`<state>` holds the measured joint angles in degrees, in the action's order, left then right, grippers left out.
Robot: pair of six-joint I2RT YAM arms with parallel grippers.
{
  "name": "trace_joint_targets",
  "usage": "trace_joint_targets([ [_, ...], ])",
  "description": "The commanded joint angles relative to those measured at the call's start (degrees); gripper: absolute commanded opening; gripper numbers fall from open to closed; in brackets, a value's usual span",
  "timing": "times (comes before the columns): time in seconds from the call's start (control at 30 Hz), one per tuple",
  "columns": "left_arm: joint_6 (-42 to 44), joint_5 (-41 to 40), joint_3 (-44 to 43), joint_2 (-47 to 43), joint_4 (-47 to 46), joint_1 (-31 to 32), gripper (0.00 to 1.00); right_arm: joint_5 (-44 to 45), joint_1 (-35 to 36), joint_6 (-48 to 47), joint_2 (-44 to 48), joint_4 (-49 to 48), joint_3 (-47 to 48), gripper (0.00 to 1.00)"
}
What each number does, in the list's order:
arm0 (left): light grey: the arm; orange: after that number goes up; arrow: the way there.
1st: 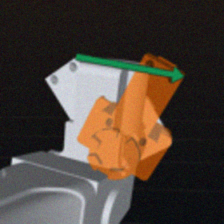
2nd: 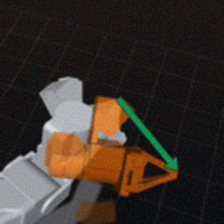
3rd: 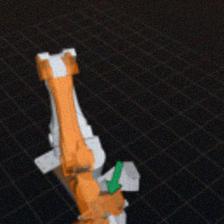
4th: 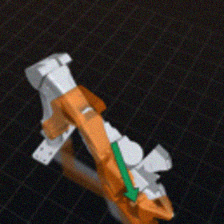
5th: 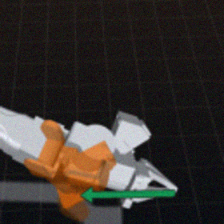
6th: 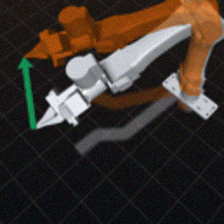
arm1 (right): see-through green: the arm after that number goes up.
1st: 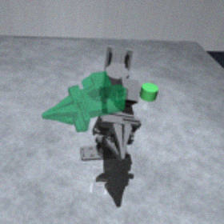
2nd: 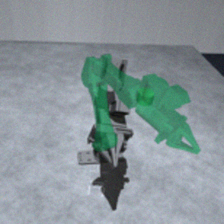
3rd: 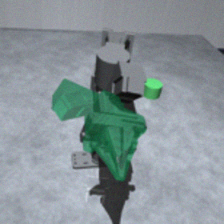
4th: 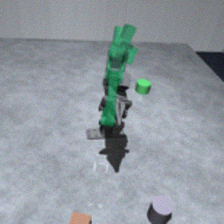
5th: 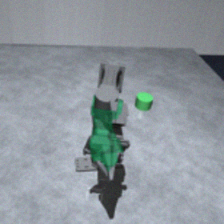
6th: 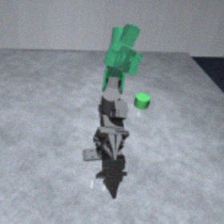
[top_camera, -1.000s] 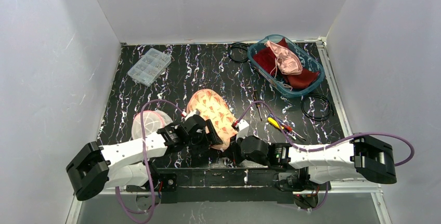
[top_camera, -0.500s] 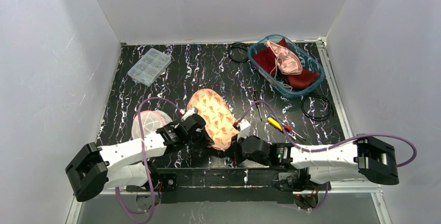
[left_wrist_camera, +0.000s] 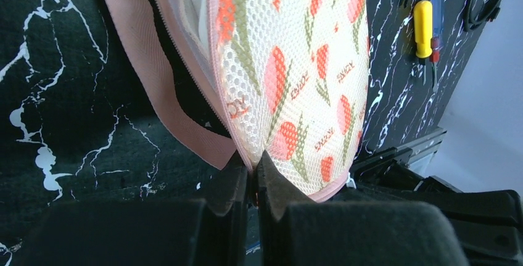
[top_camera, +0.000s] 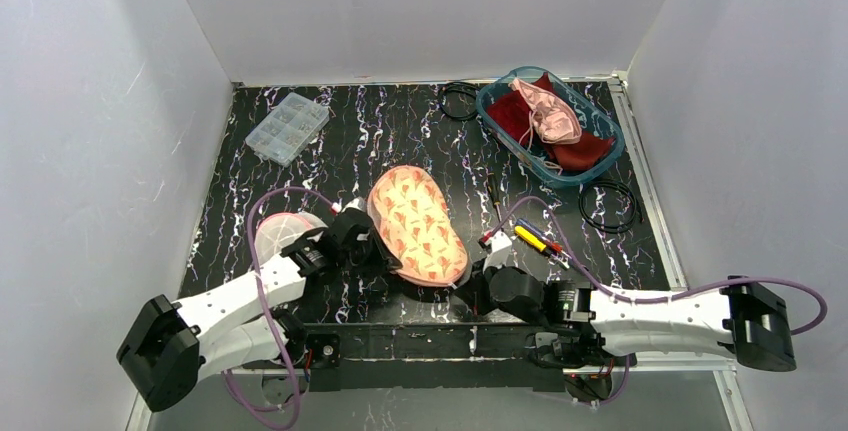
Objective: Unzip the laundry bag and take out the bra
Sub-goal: Unzip the laundry bag at the center of the board.
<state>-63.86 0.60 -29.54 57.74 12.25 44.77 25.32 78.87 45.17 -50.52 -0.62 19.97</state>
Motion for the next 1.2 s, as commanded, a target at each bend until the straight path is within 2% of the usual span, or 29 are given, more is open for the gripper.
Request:
trace_joint_targets([
  [0.0, 5.9, 3.9, -1.2, 2.8, -0.3, -2.4, 0.0, 3.0, 0.4, 1.4, 2.6, 3.2, -2.4, 0.01],
  [0.2, 8.3, 4.7, -5.8, 8.0, 0.9, -2.7, 0.0, 2.6, 0.3, 0.2, -1.2, 1.1, -1.0, 0.01],
  [0.23, 8.6, 5.0, -6.1, 8.1, 1.3, -2.8, 0.04, 2.2, 0.4, -0.1, -1.9, 1.1, -0.5, 0.01],
  [0.3, 8.9, 5.3, -6.1, 7.2, 2.0, -2.7, 0.2, 1.6, 0.3, -0.5, -3.0, -1.0, 0.2, 0.01],
  [0.4, 9.9, 5.8, -6.1, 3.2, 5.4, -2.7, 0.56, 0.7, 0.3, -1.1, -3.7, -2.7, 1.0, 0.01],
  [0.43, 10.2, 6.4, -6.0, 1.6, 6.8, -2.7, 0.64, 0.3, 0.4, -1.3, -3.8, -3.2, 1.3, 0.01],
  [0.5, 10.5, 7.6, -5.8, -2.0, 10.1, -2.5, 0.78, -0.6, 0.4, -1.8, -4.3, -4.0, 2.1, 0.01],
  [0.6, 8.7, 8.6, -4.4, -8.4, 14.5, -1.5, 0.88, -2.2, 0.4, -2.2, -5.3, -5.3, 3.4, 0.01],
  [0.73, 2.0, 7.3, 0.1, -15.4, 13.8, 3.7, 0.91, -3.9, 0.3, -3.1, -7.7, -7.9, 5.3, 0.01],
  [0.87, -1.9, 0.5, 0.0, -12.9, 12.3, 11.2, 0.92, -5.7, 0.4, -3.9, -11.9, -10.8, 7.2, 0.01],
  [1.17, -7.7, -5.2, 2.0, -5.5, -0.7, 12.1, 0.93, -8.0, 0.4, -3.7, -16.9, -14.9, 8.6, 0.01],
])
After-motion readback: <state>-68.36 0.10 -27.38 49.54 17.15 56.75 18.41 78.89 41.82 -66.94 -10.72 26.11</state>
